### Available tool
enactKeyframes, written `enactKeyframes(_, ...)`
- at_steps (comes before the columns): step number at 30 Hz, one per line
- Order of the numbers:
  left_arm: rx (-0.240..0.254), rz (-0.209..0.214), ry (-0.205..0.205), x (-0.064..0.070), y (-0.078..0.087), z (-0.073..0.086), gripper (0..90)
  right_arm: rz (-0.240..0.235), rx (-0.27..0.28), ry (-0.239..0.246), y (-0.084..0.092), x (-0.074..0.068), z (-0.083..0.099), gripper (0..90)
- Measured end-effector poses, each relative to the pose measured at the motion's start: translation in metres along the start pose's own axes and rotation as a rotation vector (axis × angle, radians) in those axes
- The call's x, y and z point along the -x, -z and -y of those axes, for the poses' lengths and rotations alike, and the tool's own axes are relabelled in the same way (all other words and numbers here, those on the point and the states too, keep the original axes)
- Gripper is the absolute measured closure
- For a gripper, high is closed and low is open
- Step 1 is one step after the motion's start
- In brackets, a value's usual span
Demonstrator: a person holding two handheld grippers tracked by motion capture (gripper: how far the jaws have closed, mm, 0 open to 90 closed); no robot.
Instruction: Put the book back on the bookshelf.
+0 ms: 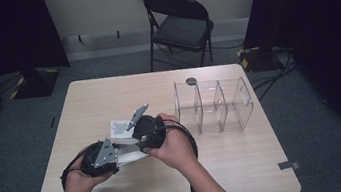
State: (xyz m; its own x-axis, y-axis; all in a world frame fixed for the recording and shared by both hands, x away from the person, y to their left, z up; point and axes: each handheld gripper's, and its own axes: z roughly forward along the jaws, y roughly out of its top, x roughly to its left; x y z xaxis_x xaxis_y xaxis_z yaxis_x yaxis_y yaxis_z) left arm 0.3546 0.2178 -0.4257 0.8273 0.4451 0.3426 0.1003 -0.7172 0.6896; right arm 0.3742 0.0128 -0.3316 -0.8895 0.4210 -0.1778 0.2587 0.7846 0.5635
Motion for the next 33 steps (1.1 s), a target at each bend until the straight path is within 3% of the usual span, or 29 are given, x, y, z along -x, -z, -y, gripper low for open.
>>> enactKeyframes(4,-0.026,-0.004,-0.030,0.002,0.000,-0.003,51.6,-0.014,0.069,-0.021,0.008,0.004,0.013,37.7)
enactKeyframes(6,-0.036,-0.002,-0.046,0.002,0.000,-0.004,51.9,-0.028,0.093,-0.093,0.016,0.008,0.021,32.7)
enactKeyframes(8,-0.045,-0.002,-0.053,0.001,0.000,-0.005,52.9,-0.035,0.118,-0.124,0.023,0.011,0.030,31.4)
enactKeyframes(10,-0.052,0.003,-0.060,-0.002,0.002,-0.008,54.1,-0.004,0.135,-0.130,0.030,0.013,0.040,29.6)
enactKeyframes(13,-0.068,0.031,-0.055,-0.006,0.005,-0.011,55.9,-0.022,0.188,-0.203,0.037,0.015,0.057,29.0)
enactKeyframes(17,-0.079,0.044,-0.046,-0.010,0.010,-0.014,58.0,-0.012,0.188,-0.224,0.037,0.015,0.076,28.7)
enactKeyframes(25,-0.092,0.062,-0.045,-0.013,0.014,-0.017,59.2,-0.041,0.158,-0.247,0.006,0.007,0.108,27.5)
enactKeyframes(33,-0.099,0.072,-0.035,-0.018,0.019,-0.020,63.2,-0.084,0.119,-0.344,-0.038,-0.001,0.150,25.0)
